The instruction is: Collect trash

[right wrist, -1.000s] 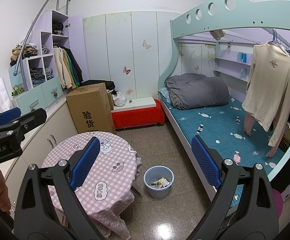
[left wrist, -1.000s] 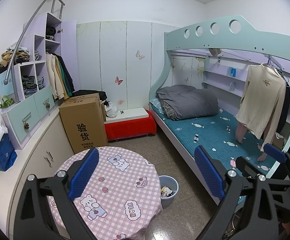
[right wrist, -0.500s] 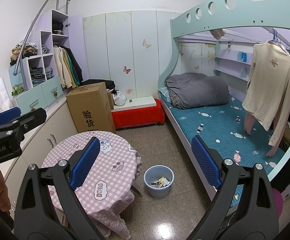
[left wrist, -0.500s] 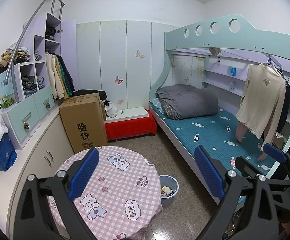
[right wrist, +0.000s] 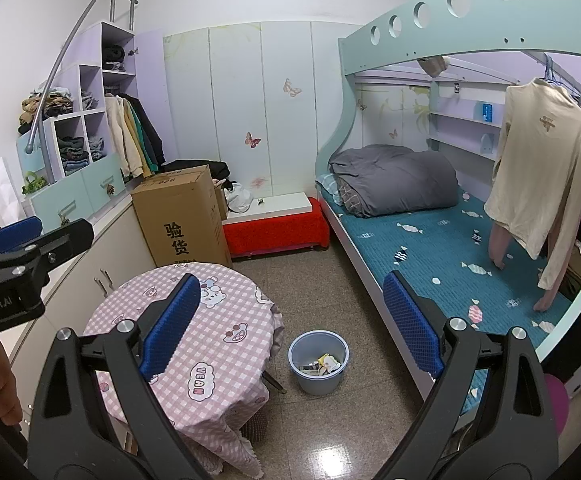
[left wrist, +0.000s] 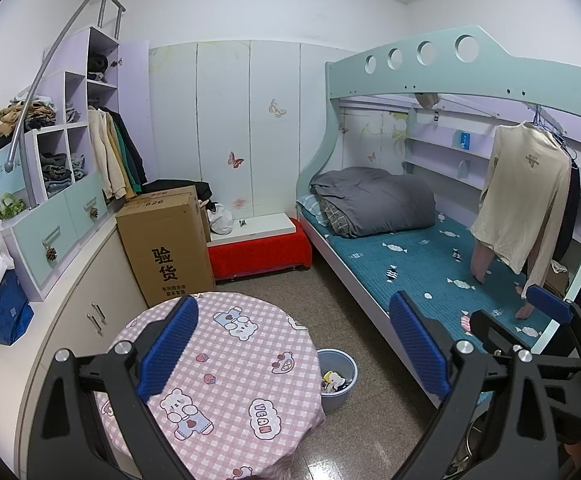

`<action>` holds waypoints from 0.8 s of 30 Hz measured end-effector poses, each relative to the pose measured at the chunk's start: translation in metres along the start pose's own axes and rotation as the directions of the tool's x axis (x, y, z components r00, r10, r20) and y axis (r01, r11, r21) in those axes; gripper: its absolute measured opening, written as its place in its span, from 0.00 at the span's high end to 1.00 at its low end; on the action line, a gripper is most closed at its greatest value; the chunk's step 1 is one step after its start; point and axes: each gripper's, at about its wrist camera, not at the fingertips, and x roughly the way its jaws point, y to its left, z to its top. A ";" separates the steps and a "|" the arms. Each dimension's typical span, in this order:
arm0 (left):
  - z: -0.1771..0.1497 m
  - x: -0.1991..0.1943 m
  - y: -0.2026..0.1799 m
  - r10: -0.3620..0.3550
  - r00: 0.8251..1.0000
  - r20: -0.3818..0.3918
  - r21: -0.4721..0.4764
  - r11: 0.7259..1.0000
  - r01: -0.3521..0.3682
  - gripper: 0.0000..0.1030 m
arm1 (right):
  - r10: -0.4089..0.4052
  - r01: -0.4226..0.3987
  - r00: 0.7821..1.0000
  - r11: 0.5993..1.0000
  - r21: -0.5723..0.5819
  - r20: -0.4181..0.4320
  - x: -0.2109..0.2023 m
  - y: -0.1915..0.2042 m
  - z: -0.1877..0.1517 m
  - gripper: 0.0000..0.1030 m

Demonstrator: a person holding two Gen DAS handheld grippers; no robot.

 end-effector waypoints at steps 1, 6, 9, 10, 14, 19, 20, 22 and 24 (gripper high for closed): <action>-0.001 0.000 0.000 0.000 1.000 0.000 0.001 1.000 0.000 0.08 | -0.001 0.001 1.000 1.000 0.001 0.000 0.000 0.000 0.000 0.12; 0.000 0.001 0.000 -0.001 1.000 -0.001 0.000 1.000 0.001 0.08 | -0.001 0.001 1.000 1.000 0.001 -0.001 0.000 0.000 -0.001 0.12; 0.000 0.001 0.000 -0.001 1.000 -0.001 0.001 1.000 0.001 0.08 | -0.004 0.004 1.000 1.000 0.004 -0.002 -0.001 0.000 -0.002 0.12; -0.001 0.001 0.000 -0.001 1.000 -0.001 0.001 1.000 0.001 0.08 | -0.004 0.004 1.000 1.000 0.004 -0.002 -0.001 0.000 -0.002 0.12; 0.000 0.001 0.001 -0.003 1.000 -0.001 0.001 1.000 0.003 0.08 | -0.003 0.003 1.000 1.000 0.004 -0.002 -0.002 0.000 -0.003 0.12; 0.000 0.001 0.000 -0.001 1.000 -0.002 0.001 1.000 0.001 0.08 | -0.004 0.004 1.000 1.000 0.005 -0.002 -0.002 0.000 -0.002 0.12; 0.000 0.001 0.001 -0.001 1.000 -0.001 0.001 1.000 0.001 0.08 | -0.004 0.004 1.000 1.000 0.005 -0.002 -0.002 0.000 -0.002 0.12; -0.001 0.001 0.000 -0.002 1.000 -0.002 0.001 1.000 0.002 0.08 | -0.004 0.004 1.000 1.000 0.004 -0.001 -0.002 0.000 -0.002 0.12; -0.001 0.001 0.000 -0.001 1.000 -0.002 0.002 1.000 0.001 0.08 | -0.003 0.003 1.000 1.000 0.005 -0.002 -0.002 0.000 -0.002 0.12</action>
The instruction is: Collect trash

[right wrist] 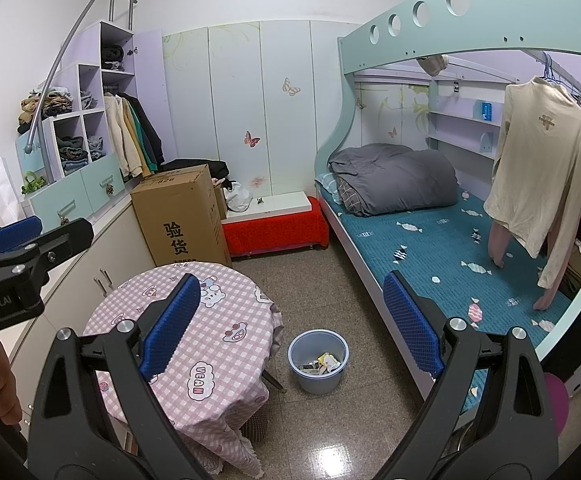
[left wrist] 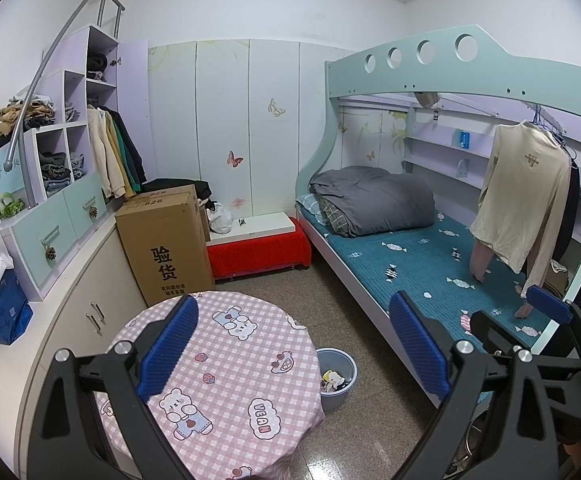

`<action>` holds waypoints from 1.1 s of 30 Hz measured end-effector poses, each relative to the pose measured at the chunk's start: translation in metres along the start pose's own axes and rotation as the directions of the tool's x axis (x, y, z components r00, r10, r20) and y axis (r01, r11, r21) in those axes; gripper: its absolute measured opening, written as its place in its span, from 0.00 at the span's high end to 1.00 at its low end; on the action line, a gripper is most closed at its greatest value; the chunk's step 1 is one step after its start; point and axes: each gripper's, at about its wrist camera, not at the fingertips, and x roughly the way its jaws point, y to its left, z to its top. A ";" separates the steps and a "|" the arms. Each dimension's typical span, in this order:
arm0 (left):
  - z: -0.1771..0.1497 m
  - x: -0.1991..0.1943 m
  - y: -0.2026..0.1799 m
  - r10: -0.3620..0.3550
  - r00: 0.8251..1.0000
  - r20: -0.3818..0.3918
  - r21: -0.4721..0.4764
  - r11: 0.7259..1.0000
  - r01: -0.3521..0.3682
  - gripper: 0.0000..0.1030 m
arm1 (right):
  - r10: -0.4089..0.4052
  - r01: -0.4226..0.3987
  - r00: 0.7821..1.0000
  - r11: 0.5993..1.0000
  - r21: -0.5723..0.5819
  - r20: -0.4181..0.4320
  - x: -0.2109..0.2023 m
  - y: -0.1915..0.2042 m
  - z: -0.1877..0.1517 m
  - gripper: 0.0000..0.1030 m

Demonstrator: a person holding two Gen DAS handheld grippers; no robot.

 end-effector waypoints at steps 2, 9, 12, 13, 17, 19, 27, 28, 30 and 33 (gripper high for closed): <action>0.001 0.000 0.000 -0.001 1.000 0.001 0.000 1.000 0.001 0.08 | -0.001 0.001 1.000 1.000 0.001 0.000 0.000 0.000 -0.001 0.12; 0.000 0.000 0.000 -0.001 1.000 -0.001 0.000 1.000 0.001 0.08 | -0.001 0.001 1.000 1.000 0.004 -0.002 0.000 0.000 -0.003 0.12; 0.000 0.001 0.000 -0.002 1.000 -0.003 -0.001 1.000 0.002 0.08 | -0.002 0.002 1.000 1.000 0.005 -0.004 0.000 0.002 -0.003 0.12; -0.001 0.002 0.000 -0.002 1.000 -0.004 0.000 1.000 0.002 0.08 | -0.001 0.001 1.000 1.000 0.005 -0.004 0.000 0.002 -0.003 0.12; 0.000 0.001 0.000 -0.001 1.000 -0.002 0.001 1.000 0.001 0.08 | 0.000 0.000 1.000 1.000 0.006 -0.007 0.002 0.004 -0.002 0.12; 0.000 0.002 0.000 -0.001 1.000 -0.004 0.000 1.000 0.001 0.08 | 0.000 0.000 1.000 1.000 0.005 -0.007 0.002 0.004 -0.002 0.12; -0.003 0.007 0.003 -0.003 1.000 -0.013 0.000 1.000 0.003 0.08 | 0.003 -0.003 1.000 1.000 0.005 -0.019 0.011 0.008 -0.002 0.12; -0.002 0.009 0.005 -0.005 1.000 -0.015 0.000 1.000 0.005 0.08 | 0.003 -0.003 1.000 1.000 0.006 -0.020 0.013 0.008 -0.002 0.12; -0.002 0.012 0.008 -0.004 1.000 -0.018 -0.001 1.000 0.004 0.08 | 0.002 -0.002 1.000 1.000 0.009 -0.023 0.015 0.008 -0.002 0.12; -0.001 0.015 0.011 -0.002 1.000 -0.020 -0.003 1.000 0.002 0.08 | 0.000 0.000 1.000 1.000 0.012 -0.027 0.018 0.008 -0.002 0.12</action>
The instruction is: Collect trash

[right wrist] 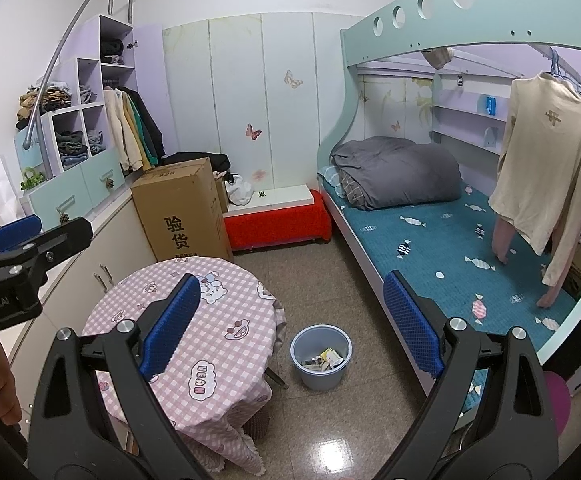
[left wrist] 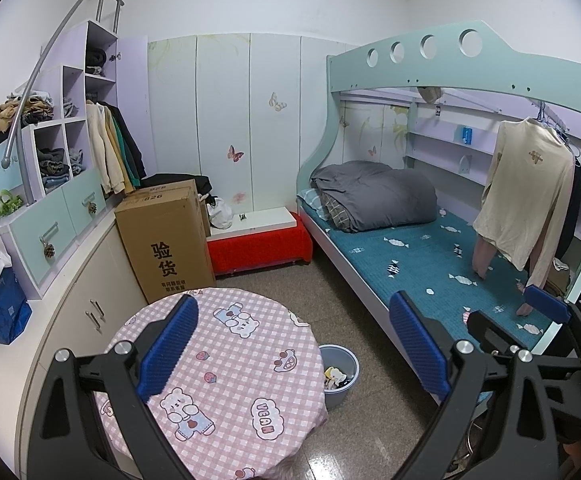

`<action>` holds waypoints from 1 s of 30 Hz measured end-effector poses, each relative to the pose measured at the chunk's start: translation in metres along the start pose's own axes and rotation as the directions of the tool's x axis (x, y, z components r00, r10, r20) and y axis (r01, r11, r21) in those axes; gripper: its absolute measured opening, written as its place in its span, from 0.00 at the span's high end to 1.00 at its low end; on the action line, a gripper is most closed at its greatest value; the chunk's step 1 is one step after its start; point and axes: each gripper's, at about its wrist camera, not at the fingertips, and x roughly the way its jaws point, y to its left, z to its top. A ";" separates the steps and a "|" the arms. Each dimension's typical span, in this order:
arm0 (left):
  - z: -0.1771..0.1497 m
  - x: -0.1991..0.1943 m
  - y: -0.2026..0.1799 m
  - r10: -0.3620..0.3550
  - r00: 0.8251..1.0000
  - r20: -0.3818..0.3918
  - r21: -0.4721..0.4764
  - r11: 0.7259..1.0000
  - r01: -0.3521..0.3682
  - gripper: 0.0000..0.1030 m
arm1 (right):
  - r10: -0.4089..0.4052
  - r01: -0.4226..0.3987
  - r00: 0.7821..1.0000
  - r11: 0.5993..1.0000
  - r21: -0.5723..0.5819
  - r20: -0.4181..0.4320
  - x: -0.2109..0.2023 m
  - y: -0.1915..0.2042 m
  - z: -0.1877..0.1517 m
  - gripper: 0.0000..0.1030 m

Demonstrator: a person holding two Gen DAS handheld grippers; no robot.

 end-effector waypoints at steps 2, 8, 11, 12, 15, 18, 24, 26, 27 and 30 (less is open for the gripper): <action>0.001 0.003 0.001 -0.002 1.000 -0.004 -0.001 1.000 0.002 0.08 | 0.000 0.000 1.000 1.000 0.003 -0.003 0.003 0.000 0.000 0.12; 0.000 0.014 0.007 -0.004 1.000 -0.016 -0.001 1.000 0.004 0.08 | -0.001 0.001 1.000 1.000 0.007 -0.017 0.014 0.002 0.000 0.12; 0.000 0.022 0.011 -0.006 0.999 -0.032 -0.005 1.000 0.006 0.08 | 0.000 0.000 1.000 1.000 0.010 -0.030 0.024 0.004 0.001 0.12; -0.002 0.027 0.014 -0.007 0.999 -0.045 -0.009 1.000 0.006 0.08 | 0.001 -0.001 0.999 1.000 0.010 -0.037 0.027 0.006 0.000 0.12; -0.005 0.043 0.022 0.015 0.995 -0.094 -0.019 1.000 -0.017 0.08 | 0.008 -0.008 0.997 1.000 0.006 -0.073 0.043 0.012 -0.003 0.12; -0.014 0.064 0.037 0.057 0.985 -0.160 -0.038 0.997 -0.064 0.08 | 0.026 -0.027 0.993 1.000 -0.007 -0.118 0.064 0.019 -0.005 0.12; -0.044 0.112 0.083 0.172 0.938 -0.301 -0.100 0.973 -0.210 0.08 | 0.092 -0.116 0.960 0.990 -0.079 -0.263 0.137 0.049 -0.019 0.12; -0.057 0.132 0.102 0.218 0.905 -0.365 -0.118 0.953 -0.278 0.08 | 0.115 -0.168 0.936 0.976 -0.135 -0.332 0.172 0.067 -0.030 0.12; -0.063 0.139 0.109 0.237 0.889 -0.391 -0.125 0.944 -0.306 0.08 | 0.127 -0.195 0.923 0.968 -0.158 -0.364 0.187 0.076 -0.036 0.12; -0.093 0.177 0.145 0.315 0.796 -0.517 -0.142 0.886 -0.442 0.08 | 0.167 -0.312 0.863 0.919 -0.242 -0.477 0.243 0.110 -0.056 0.12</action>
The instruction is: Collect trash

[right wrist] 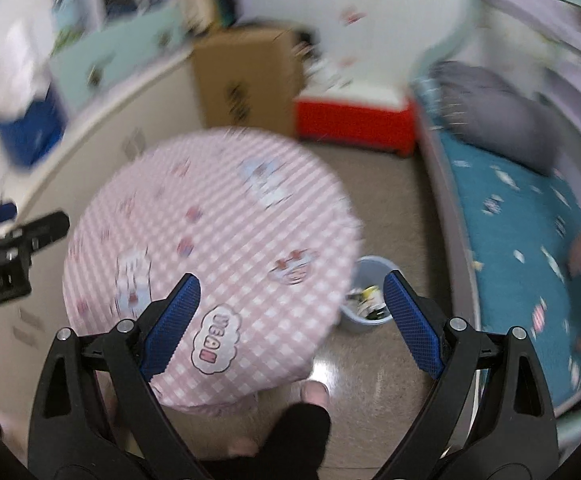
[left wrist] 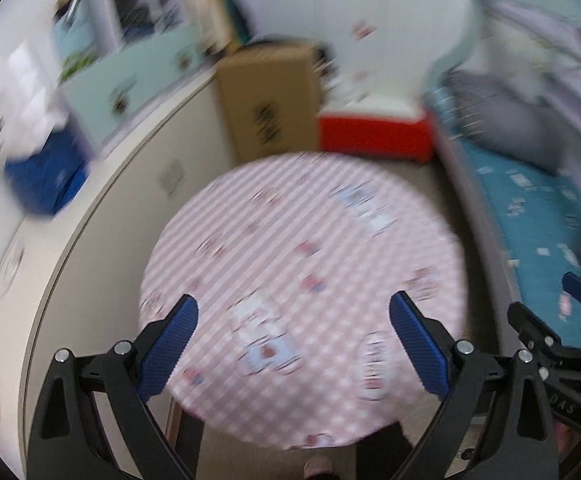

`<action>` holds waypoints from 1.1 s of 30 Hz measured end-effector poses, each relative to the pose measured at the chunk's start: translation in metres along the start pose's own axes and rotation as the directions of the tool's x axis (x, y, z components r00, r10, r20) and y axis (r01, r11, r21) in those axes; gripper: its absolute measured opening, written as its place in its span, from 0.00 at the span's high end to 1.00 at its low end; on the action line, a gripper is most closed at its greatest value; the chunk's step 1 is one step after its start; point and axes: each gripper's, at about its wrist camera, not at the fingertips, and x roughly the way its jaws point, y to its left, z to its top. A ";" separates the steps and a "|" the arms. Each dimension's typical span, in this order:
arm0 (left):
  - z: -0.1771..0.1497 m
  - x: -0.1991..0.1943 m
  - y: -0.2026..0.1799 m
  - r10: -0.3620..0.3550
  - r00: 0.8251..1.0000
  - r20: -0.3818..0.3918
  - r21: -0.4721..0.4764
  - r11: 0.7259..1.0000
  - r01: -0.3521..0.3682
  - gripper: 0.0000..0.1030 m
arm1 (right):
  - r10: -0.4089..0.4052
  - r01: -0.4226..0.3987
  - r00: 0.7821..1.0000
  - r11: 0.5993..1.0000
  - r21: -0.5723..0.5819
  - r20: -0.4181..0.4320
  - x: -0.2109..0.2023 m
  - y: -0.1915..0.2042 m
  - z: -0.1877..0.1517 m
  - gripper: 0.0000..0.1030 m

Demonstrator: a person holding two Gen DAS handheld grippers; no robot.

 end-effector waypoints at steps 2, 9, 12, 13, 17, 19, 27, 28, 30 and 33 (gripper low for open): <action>0.000 0.029 0.012 0.057 0.996 -0.066 -0.052 0.997 -0.061 0.08 | 0.056 -0.065 0.995 0.991 -0.114 -0.083 0.045 0.019 0.009 0.12; -0.013 0.132 0.059 0.239 0.930 -0.280 -0.180 0.938 -0.295 0.08 | 0.194 -0.284 0.954 0.834 -0.473 -0.230 0.158 0.103 0.015 0.12; -0.019 0.164 0.074 0.303 0.895 -0.327 -0.195 0.905 -0.378 0.08 | 0.246 -0.357 0.932 0.751 -0.556 -0.266 0.190 0.132 0.009 0.12; -0.022 0.174 0.077 0.320 0.883 -0.343 -0.193 0.896 -0.400 0.08 | 0.256 -0.371 0.927 0.728 -0.576 -0.274 0.199 0.139 0.007 0.12; -0.028 0.197 0.087 0.362 0.858 -0.365 -0.215 0.864 -0.456 0.08 | 0.319 -0.430 0.903 0.672 -0.604 -0.288 0.227 0.155 0.006 0.07; -0.030 0.204 0.088 0.383 0.846 -0.371 -0.219 0.849 -0.481 0.08 | 0.349 -0.457 0.889 0.655 -0.601 -0.296 0.237 0.157 0.004 0.06; -0.036 0.228 0.088 0.414 0.822 -0.390 -0.249 0.812 -0.528 0.08 | 0.453 -0.480 0.865 0.619 -0.621 -0.216 0.242 0.155 0.005 0.06; -0.037 0.228 0.088 0.425 0.823 -0.377 -0.260 0.804 -0.535 0.08 | 0.453 -0.479 0.865 0.620 -0.621 -0.216 0.239 0.153 0.005 0.06; -0.036 0.229 0.087 0.434 0.821 -0.370 -0.258 0.801 -0.540 0.08 | 0.453 -0.480 0.865 0.620 -0.621 -0.216 0.240 0.152 0.006 0.06; -0.035 0.230 0.088 0.443 0.822 -0.357 -0.268 0.795 -0.545 0.08 | 0.452 -0.479 0.866 0.622 -0.620 -0.215 0.236 0.152 0.006 0.06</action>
